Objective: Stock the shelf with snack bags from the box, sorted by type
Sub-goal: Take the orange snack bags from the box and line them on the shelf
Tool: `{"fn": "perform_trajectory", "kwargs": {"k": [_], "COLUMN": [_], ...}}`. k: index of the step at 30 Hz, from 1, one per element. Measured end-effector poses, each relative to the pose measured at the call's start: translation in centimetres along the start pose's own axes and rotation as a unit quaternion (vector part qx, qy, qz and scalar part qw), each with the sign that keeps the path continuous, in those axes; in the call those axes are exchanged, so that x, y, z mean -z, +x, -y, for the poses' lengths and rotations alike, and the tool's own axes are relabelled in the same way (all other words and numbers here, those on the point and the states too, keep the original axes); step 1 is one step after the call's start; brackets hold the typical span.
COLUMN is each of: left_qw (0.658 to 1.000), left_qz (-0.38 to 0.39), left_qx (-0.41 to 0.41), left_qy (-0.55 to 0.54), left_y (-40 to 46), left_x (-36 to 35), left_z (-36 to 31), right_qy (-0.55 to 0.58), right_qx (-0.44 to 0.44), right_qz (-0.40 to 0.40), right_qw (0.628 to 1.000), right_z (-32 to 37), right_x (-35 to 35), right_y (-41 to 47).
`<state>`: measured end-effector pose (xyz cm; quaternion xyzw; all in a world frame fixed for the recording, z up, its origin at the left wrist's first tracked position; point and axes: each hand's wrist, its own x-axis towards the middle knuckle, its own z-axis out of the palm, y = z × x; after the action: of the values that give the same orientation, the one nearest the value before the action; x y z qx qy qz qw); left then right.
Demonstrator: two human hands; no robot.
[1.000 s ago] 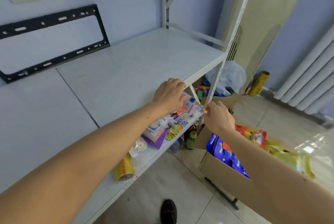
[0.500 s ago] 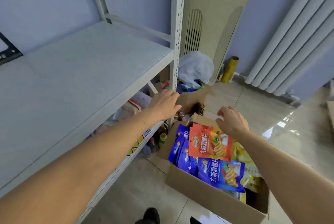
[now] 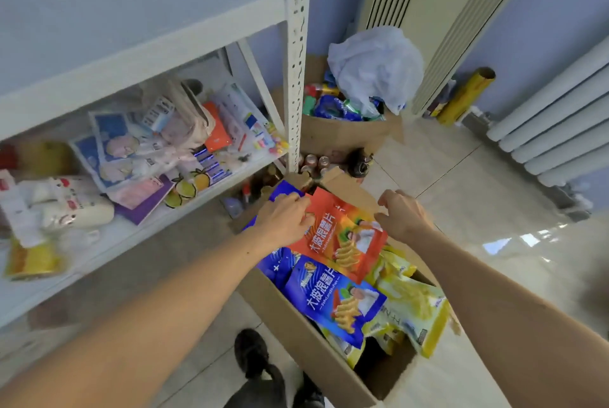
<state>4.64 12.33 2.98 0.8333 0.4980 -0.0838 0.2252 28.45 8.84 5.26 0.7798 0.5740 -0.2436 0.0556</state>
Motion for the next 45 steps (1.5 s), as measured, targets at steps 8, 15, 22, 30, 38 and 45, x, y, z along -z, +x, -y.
{"fn": "perform_trajectory", "kwargs": {"k": [8,15,22,30,38,45], "left_qw": [0.988,0.939,0.789,0.640,0.551,0.594], "left_qz": [0.083,0.131,0.062,-0.048,-0.056,-0.070], "left_qx": [0.098,0.233,0.399,0.508,0.519,0.365], "left_qy": [-0.088,-0.216,-0.462,-0.574,-0.651,-0.714], "left_y": [1.6,3.4,6.5,9.1,9.4,7.3], "left_x": [-12.4,-19.8,-22.5,-23.9,-25.6,-23.0], "left_z": [-2.3,-2.8,-3.2,-4.4,-3.6,-3.5], "right_qy": [-0.015,-0.082,-0.114,-0.072,0.017,0.175], "right_qx": [0.034,0.078,0.073,0.028,0.024,0.061], "right_qz": [0.052,0.069,0.126,0.133,0.189,0.243], "right_qw": [0.998,0.991,0.983,0.988,0.982,0.952], "right_z": [-3.9,-3.9,-4.3,-4.7,-5.3,-5.5], "right_x": [-7.7,-12.2,-14.5,-15.1,-14.9,-12.2], "right_y": [4.5,8.4,11.3,13.0,13.4,12.5]}}
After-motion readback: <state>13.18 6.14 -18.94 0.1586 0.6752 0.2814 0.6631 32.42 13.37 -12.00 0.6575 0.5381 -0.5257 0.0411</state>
